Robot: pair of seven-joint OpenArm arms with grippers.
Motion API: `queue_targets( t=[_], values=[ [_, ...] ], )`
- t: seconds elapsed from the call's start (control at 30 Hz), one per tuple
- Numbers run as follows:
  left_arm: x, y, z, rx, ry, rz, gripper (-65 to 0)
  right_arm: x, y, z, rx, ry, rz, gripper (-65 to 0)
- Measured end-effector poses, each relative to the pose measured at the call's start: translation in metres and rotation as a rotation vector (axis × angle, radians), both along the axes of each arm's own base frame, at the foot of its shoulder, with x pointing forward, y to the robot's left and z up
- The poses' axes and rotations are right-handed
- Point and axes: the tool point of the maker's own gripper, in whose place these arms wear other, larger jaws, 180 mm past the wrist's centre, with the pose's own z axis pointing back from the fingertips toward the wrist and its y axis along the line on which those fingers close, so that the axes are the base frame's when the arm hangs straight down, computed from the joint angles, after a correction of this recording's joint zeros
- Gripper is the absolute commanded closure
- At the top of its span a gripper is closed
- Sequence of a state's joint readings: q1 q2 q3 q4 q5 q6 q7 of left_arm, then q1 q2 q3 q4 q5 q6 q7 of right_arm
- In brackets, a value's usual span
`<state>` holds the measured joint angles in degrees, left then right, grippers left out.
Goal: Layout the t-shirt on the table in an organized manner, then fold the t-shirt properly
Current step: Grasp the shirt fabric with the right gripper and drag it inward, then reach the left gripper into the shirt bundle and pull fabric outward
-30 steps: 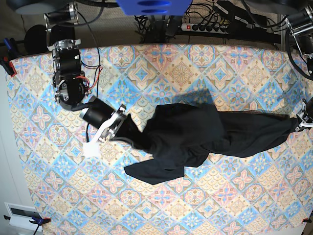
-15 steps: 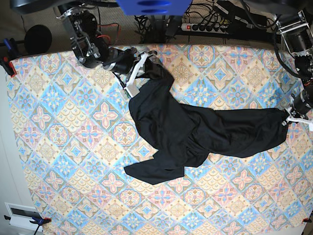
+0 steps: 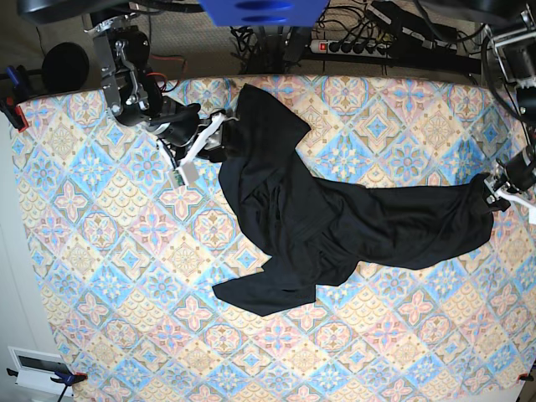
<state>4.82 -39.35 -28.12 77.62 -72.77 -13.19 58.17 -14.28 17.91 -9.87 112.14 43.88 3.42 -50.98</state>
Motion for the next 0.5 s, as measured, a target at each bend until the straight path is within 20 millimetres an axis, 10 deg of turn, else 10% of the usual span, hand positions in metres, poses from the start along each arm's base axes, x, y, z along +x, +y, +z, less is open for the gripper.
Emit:
queue_targets(
  t=[0.23, 0.5],
  values=[
    [0.012, -0.123, 0.025, -0.051, -0.123, -0.281, -30.4, 0.015, -0.009, 0.011, 0.018, -0.064, -0.052, -23.5],
    [0.033, -0.237, -0.008, 0.132, -0.098, -0.516, -30.4, 0.015, -0.009, 0.011, 0.019, -0.066, -0.055, -23.5]
  ],
)
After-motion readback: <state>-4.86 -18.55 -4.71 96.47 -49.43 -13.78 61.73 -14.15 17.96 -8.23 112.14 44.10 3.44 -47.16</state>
